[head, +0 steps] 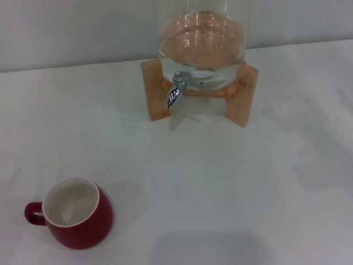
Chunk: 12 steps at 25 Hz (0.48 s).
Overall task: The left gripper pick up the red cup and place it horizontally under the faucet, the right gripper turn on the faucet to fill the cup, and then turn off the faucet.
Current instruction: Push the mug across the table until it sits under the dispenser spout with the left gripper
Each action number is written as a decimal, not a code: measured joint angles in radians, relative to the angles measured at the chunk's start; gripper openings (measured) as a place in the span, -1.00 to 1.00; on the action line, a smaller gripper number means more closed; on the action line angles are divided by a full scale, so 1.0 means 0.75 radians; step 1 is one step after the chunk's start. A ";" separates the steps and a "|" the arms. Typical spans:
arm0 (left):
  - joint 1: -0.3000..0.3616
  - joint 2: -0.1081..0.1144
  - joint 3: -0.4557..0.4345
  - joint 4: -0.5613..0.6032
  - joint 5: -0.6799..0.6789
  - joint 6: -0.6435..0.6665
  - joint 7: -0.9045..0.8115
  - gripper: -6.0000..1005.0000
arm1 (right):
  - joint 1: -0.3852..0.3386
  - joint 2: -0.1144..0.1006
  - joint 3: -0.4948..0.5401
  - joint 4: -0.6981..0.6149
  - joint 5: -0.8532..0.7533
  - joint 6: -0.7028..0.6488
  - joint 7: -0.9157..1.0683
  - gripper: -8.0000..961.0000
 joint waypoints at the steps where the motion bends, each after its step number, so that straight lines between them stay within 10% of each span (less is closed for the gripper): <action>1: 0.000 0.000 0.000 0.000 0.000 0.000 0.000 0.65 | 0.000 0.000 0.000 0.004 0.000 0.000 0.000 0.66; 12: 0.002 0.000 0.000 -0.026 0.000 -0.005 0.037 0.65 | -0.003 0.000 0.000 0.012 -0.001 0.000 0.000 0.66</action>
